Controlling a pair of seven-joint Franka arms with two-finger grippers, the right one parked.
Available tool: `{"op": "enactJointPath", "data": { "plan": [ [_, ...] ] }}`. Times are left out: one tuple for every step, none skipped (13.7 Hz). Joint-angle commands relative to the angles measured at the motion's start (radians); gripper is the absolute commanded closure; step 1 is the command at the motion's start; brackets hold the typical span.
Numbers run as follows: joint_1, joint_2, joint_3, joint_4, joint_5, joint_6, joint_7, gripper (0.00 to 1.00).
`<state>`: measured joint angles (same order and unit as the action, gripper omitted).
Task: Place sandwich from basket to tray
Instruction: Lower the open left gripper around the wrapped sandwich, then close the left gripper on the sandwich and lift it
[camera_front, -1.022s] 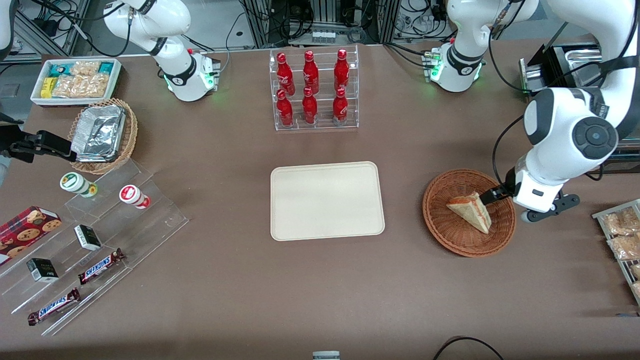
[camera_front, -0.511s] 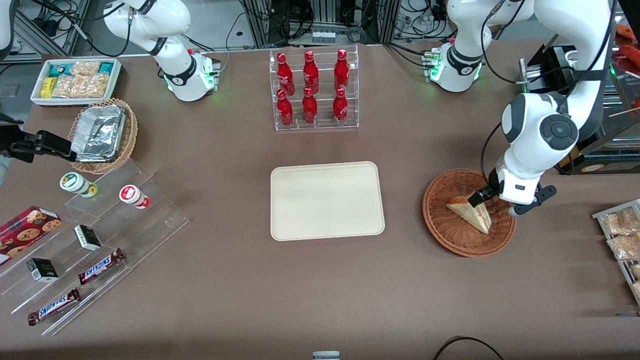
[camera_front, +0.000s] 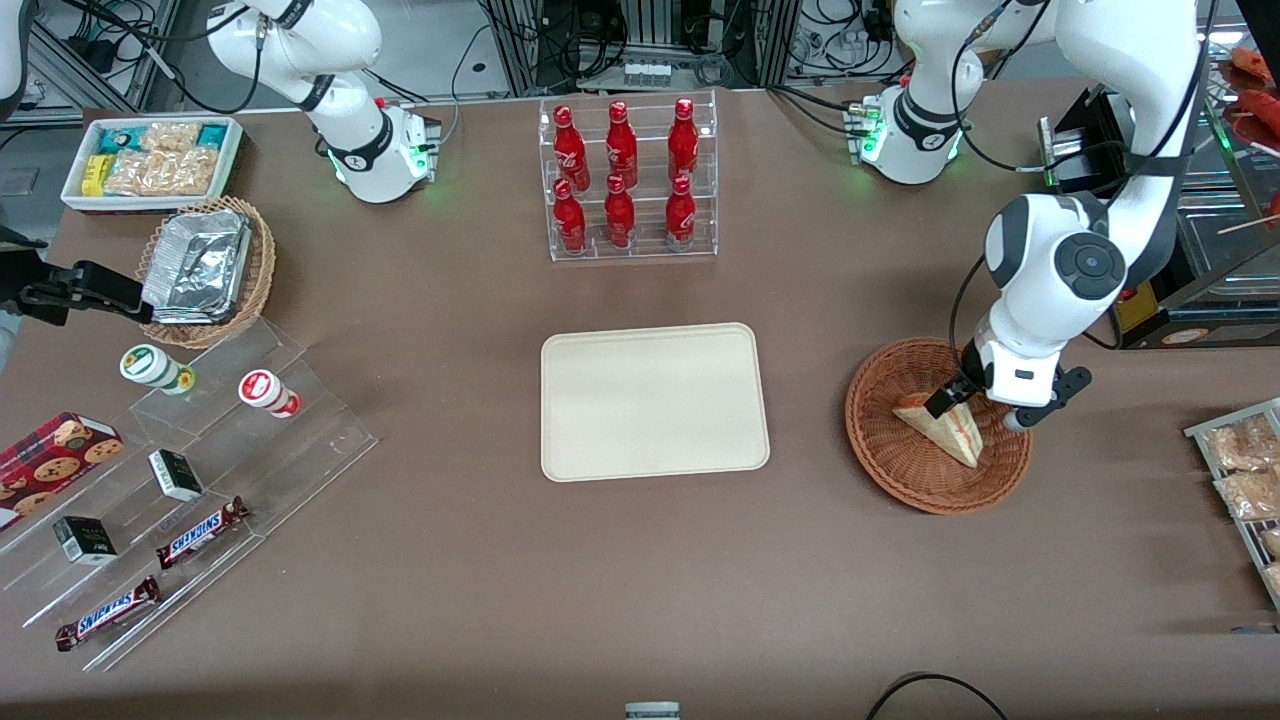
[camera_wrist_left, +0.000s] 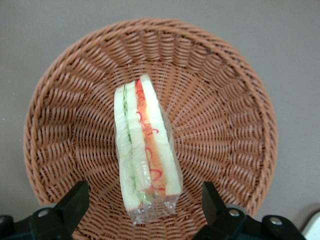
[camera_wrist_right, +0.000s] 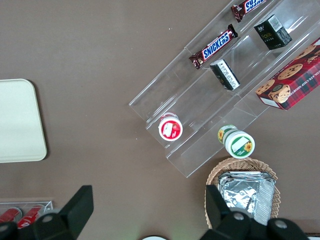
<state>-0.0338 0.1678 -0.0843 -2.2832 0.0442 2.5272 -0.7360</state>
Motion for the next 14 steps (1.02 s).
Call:
{"op": "enactJointPath", "data": {
  "plan": [
    [-0.002, 0.021, 0.0, -0.03, -0.003, 0.071, -0.051, 0.0],
    [-0.002, 0.036, 0.0, -0.041, -0.003, 0.096, -0.059, 0.0],
    [-0.002, 0.044, 0.0, -0.058, -0.003, 0.141, -0.06, 0.0],
    [0.003, 0.053, 0.0, -0.067, -0.003, 0.174, -0.063, 0.0],
    [0.005, 0.062, 0.0, -0.065, -0.003, 0.177, -0.066, 0.0],
    [0.005, 0.068, 0.0, -0.064, -0.003, 0.179, -0.08, 0.0],
    [0.005, 0.068, 0.0, -0.062, -0.003, 0.179, -0.085, 0.23],
    [0.005, 0.068, 0.001, -0.061, -0.003, 0.176, -0.086, 0.75],
    [0.005, 0.067, 0.0, -0.056, -0.003, 0.171, -0.092, 1.0],
    [0.005, 0.065, 0.0, -0.049, -0.003, 0.17, -0.097, 1.0],
    [0.005, 0.058, 0.001, -0.045, -0.003, 0.165, -0.095, 1.0],
    [0.005, 0.052, 0.001, -0.042, -0.003, 0.15, -0.097, 1.0],
    [0.003, 0.036, 0.0, -0.03, -0.003, 0.11, -0.097, 1.0],
    [0.002, 0.01, 0.0, -0.013, 0.003, 0.051, -0.095, 1.0]
  ]
}}
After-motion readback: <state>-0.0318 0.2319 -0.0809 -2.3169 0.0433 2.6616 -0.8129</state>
